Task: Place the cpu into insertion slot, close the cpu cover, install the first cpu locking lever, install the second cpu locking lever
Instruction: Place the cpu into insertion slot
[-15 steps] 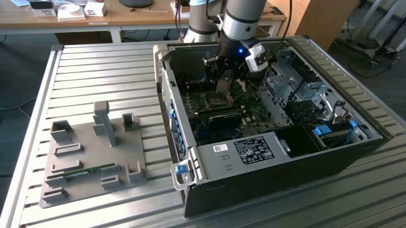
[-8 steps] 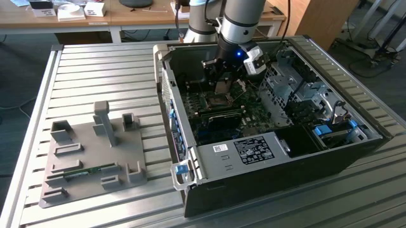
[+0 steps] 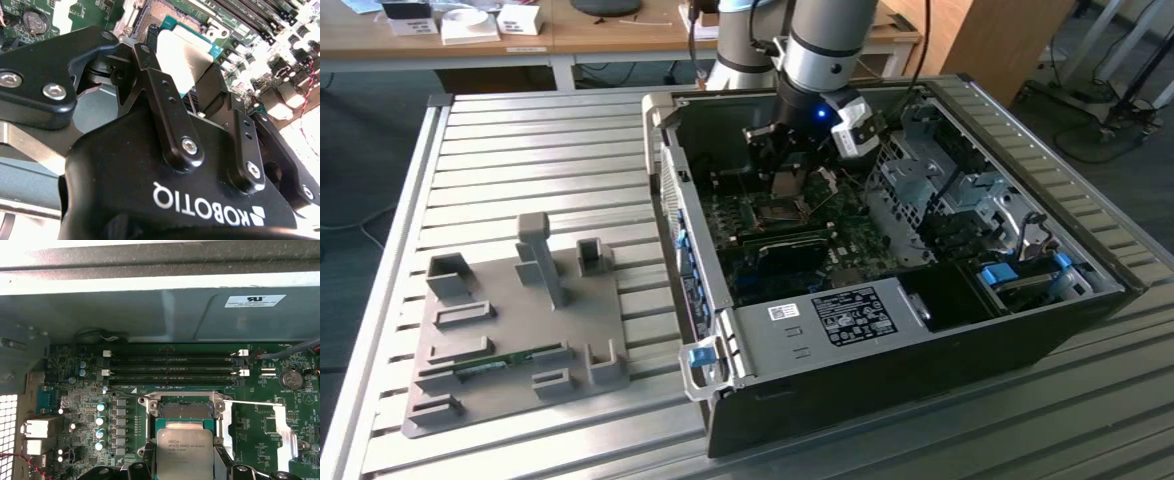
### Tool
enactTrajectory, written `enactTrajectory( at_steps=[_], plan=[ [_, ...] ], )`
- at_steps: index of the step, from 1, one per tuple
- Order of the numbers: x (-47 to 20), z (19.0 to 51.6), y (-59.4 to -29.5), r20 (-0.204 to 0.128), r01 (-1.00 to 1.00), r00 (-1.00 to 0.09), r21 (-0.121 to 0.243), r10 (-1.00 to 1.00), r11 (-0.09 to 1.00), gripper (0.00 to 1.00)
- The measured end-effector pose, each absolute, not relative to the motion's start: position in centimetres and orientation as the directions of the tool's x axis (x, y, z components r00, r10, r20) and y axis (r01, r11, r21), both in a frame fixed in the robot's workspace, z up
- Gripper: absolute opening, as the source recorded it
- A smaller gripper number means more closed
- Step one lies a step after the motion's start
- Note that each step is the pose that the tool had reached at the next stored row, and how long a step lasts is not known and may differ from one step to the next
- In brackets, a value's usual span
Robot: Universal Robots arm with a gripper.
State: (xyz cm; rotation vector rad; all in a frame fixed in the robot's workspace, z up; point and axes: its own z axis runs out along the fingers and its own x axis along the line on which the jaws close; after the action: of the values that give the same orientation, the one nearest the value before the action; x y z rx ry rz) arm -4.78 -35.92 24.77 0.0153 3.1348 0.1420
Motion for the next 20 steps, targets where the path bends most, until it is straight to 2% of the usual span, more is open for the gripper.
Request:
enactTrajectory(
  at_steps=[20],
  plan=[
    [-4.8,23.4,-35.2,-0.003,0.010,-1.000,0.086,0.010,0.996,0.54]
  ],
)
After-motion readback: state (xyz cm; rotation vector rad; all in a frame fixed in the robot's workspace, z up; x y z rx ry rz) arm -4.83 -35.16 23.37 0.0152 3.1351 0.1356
